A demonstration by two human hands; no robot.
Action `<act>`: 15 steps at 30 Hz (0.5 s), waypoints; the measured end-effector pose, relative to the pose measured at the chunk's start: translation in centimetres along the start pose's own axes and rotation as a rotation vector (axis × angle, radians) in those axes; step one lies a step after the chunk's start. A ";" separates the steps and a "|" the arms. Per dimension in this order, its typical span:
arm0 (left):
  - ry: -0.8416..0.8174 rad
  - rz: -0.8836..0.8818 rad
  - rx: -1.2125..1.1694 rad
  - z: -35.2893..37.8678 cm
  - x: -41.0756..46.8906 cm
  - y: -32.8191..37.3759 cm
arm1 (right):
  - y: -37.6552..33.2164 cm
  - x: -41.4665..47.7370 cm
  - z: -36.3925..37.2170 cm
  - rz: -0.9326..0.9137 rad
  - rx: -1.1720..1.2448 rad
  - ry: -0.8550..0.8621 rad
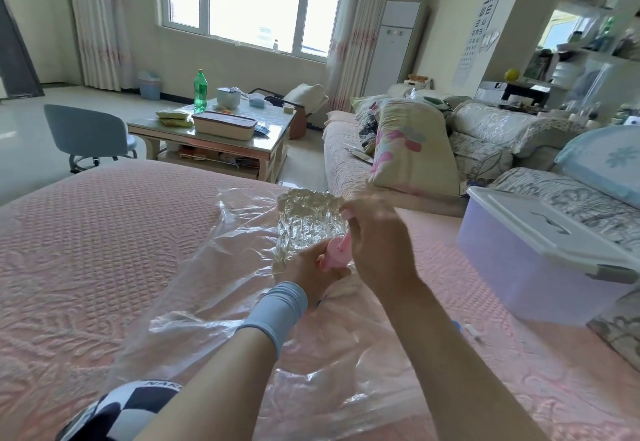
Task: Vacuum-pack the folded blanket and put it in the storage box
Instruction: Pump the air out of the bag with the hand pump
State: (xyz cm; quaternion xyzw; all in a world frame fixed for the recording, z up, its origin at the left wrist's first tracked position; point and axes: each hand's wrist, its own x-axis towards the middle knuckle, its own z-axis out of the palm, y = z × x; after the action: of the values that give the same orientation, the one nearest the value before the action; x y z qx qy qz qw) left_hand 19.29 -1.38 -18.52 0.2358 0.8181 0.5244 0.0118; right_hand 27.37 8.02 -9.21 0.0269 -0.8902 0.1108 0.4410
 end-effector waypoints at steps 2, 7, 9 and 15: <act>-0.007 -0.006 0.001 -0.2 -0.1 0.0 | 0.2 -1.3 1.8 0.042 -0.017 -0.226; -0.013 -0.021 -0.011 -0.2 -0.2 0.3 | 0.1 -0.8 0.9 -0.013 -0.044 -0.213; -0.007 -0.021 0.011 -0.2 -0.1 0.3 | -0.5 0.0 -0.3 -0.026 -0.049 -0.161; 0.004 -0.027 0.001 0.2 0.4 -0.3 | -1.8 2.8 -4.9 -0.100 -0.059 0.198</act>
State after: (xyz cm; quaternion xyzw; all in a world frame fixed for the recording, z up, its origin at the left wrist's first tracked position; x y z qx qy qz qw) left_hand 18.88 -1.18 -18.82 0.2240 0.8214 0.5243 0.0172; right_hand 29.74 7.49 -3.84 0.0471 -0.8427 0.0644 0.5324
